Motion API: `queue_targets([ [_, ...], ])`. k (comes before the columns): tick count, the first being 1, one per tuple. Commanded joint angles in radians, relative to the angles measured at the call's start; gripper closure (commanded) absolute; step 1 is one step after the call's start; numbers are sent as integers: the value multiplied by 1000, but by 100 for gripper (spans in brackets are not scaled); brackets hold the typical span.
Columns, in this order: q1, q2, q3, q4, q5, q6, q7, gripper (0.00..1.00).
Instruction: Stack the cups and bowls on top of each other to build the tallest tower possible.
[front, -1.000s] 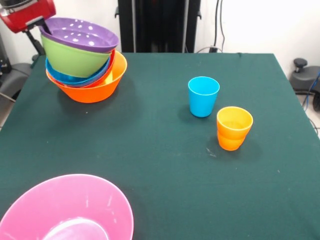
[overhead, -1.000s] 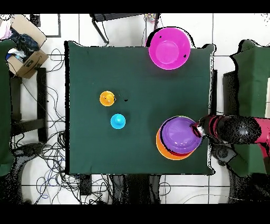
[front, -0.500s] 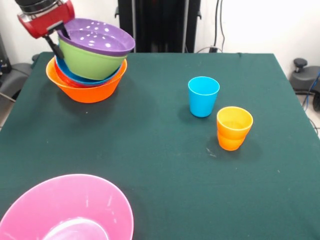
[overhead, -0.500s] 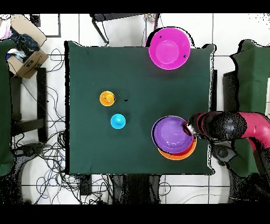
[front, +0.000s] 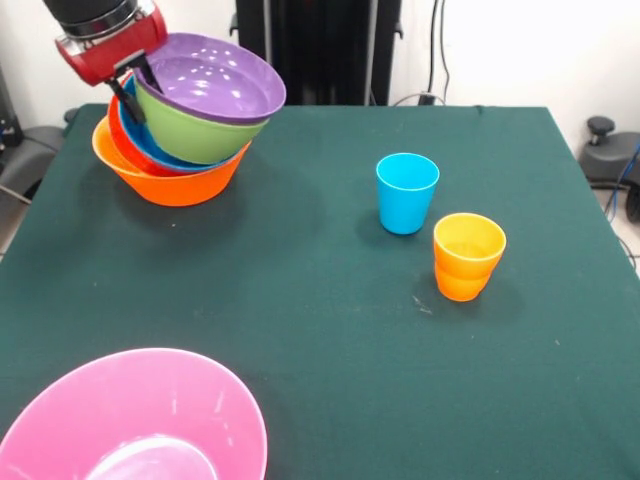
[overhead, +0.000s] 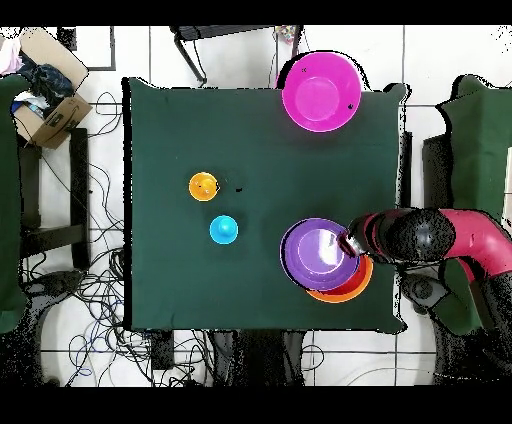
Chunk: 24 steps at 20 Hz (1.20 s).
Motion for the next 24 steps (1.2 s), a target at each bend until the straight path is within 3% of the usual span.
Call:
queue_targets([
  [1,55,45,-115,-35,-31,45,-118,100],
  [14,47,59,-113,-46,-7,43,-175,100],
  [21,-5,107,-28,1,31,-122,-173,100],
  [22,-17,121,-15,9,38,-142,-176,0],
  [24,-44,153,15,23,55,-201,-172,0],
])
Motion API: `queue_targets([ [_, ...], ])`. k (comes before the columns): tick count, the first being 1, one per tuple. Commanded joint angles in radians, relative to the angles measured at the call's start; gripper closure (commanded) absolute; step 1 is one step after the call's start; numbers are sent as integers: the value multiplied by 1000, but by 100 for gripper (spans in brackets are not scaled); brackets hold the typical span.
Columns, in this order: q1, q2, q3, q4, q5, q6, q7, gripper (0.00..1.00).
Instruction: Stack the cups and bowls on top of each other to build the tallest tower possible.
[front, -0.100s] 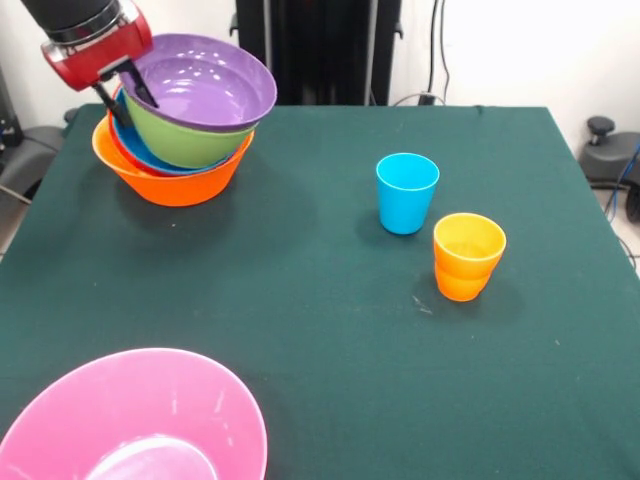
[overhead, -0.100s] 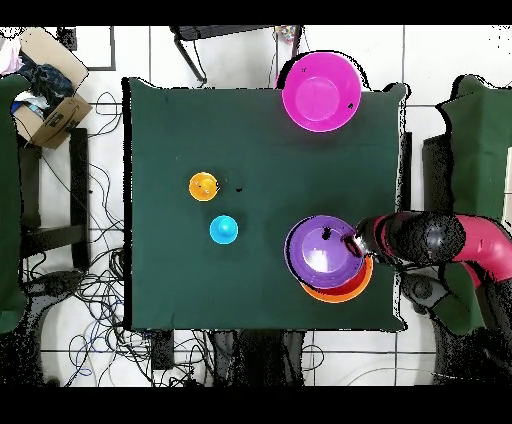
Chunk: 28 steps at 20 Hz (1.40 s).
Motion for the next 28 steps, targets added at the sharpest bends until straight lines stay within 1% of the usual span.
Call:
queue_targets([
  [1,-32,137,56,51,30,-188,-170,0],
  [2,-43,135,80,62,24,-195,-206,0],
  [4,-69,137,122,86,54,-217,-193,0],
  [6,-76,138,140,89,59,-214,-205,0],
  [9,-72,145,140,82,50,-213,-210,0],
  [14,-57,125,135,71,48,-188,-196,0],
  [17,-53,104,143,73,54,-174,-185,0],
  [20,-54,66,179,77,80,-151,-173,0],
  [22,-43,33,197,62,100,-123,-163,0],
  [24,-21,-2,204,28,122,-86,-152,0],
  [28,23,-55,210,-62,170,12,-181,0],
])
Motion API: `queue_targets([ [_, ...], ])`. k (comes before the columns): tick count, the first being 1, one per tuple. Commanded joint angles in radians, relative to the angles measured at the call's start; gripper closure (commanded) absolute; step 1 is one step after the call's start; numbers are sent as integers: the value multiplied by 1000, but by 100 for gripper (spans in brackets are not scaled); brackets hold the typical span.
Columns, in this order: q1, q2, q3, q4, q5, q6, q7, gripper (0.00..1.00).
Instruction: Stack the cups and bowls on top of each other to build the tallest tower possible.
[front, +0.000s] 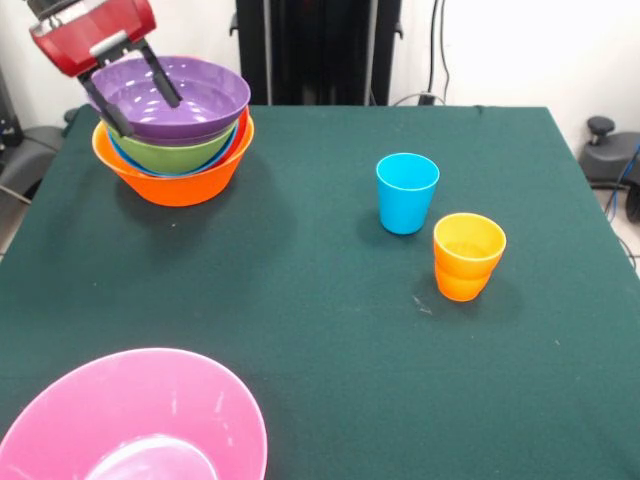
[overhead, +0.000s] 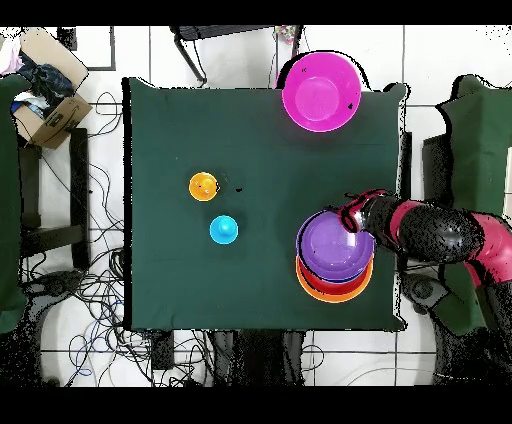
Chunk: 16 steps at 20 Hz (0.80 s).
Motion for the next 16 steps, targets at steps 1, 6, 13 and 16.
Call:
queue_targets([
  [1,119,-111,22,-118,59,202,-181,0],
  [6,175,-126,-7,-208,86,252,-176,0],
  [13,247,-52,-59,-287,14,132,-182,0],
  [16,295,12,-88,-347,-48,65,-209,0],
])
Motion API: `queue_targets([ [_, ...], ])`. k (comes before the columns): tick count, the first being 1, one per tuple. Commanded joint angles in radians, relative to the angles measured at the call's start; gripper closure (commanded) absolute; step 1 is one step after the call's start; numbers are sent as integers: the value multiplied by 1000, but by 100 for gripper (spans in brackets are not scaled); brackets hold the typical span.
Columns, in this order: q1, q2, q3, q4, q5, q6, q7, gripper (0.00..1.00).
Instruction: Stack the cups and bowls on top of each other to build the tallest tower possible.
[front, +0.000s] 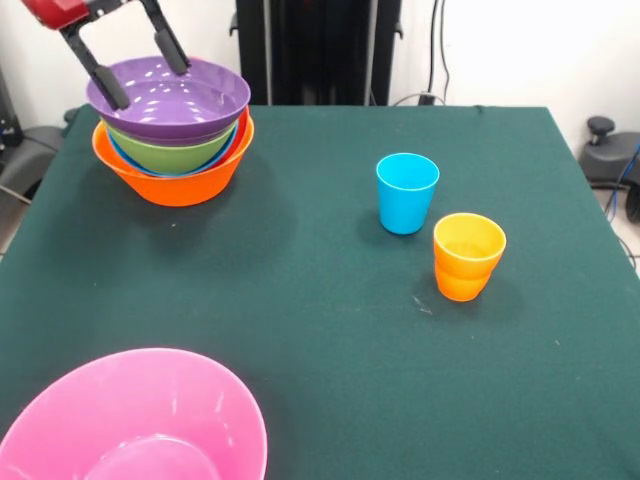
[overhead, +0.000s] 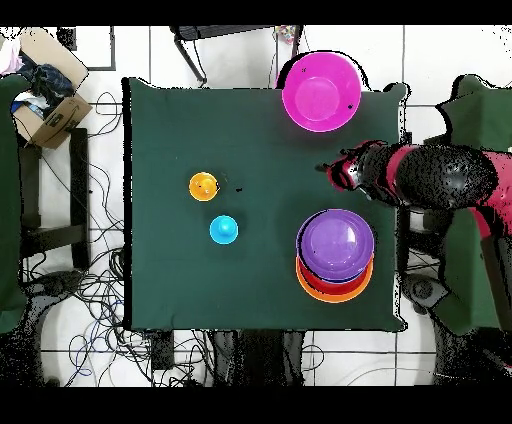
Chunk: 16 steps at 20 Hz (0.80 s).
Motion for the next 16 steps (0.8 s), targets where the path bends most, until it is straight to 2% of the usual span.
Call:
queue_targets([
  [1,135,127,-111,-168,-147,-86,-213,0],
  [9,249,250,-129,-367,-216,-113,-297,0],
  [13,276,290,-125,-422,-238,-142,-309,0],
  [16,297,303,-119,-459,-243,-129,-325,0],
])
